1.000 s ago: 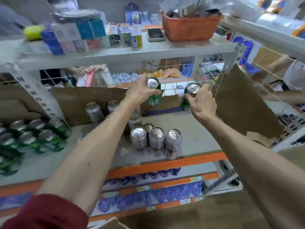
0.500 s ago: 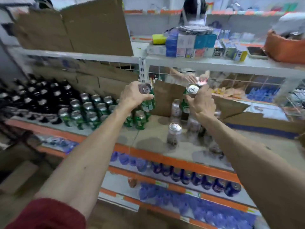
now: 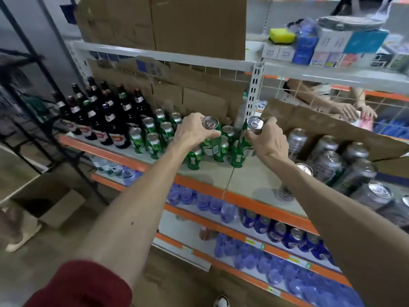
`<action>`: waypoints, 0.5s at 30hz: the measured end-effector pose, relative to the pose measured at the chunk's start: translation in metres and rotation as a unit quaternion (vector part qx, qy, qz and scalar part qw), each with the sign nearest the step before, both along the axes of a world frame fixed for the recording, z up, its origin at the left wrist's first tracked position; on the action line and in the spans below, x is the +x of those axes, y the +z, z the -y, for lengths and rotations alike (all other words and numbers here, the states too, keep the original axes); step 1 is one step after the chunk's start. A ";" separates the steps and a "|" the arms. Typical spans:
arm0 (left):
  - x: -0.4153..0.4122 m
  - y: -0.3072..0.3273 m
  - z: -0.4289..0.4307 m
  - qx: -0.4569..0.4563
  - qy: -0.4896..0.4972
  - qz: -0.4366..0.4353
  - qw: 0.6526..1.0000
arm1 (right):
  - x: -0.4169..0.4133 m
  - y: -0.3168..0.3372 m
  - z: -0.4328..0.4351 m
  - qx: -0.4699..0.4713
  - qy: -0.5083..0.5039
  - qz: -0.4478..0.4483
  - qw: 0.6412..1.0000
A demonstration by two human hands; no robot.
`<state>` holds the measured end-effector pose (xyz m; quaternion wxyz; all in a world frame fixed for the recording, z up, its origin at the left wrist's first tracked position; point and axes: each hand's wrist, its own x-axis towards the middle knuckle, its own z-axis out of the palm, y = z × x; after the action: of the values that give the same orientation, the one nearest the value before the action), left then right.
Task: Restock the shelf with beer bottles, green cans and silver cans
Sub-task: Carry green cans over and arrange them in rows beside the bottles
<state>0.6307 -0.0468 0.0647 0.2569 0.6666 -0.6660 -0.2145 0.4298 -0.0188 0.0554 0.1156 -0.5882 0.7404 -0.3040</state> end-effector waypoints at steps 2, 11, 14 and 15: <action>0.001 -0.004 0.012 0.013 -0.003 0.003 1.000 | 0.002 -0.003 0.011 0.006 0.001 0.004 1.000; 0.000 -0.021 0.064 0.050 -0.019 -0.004 0.999 | 0.009 -0.020 0.053 0.030 0.007 0.000 1.000; 0.002 -0.025 0.079 0.061 -0.034 0.007 0.998 | 0.015 -0.024 0.064 0.033 -0.008 -0.001 0.999; 0.004 -0.028 0.086 0.063 -0.039 0.000 0.997 | 0.017 -0.025 0.068 0.035 -0.014 -0.001 0.999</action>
<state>0.6347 -0.1329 0.0363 0.2055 0.6550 -0.6769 -0.2657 0.4464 -0.0867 0.0302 0.1310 -0.5736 0.7592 -0.2783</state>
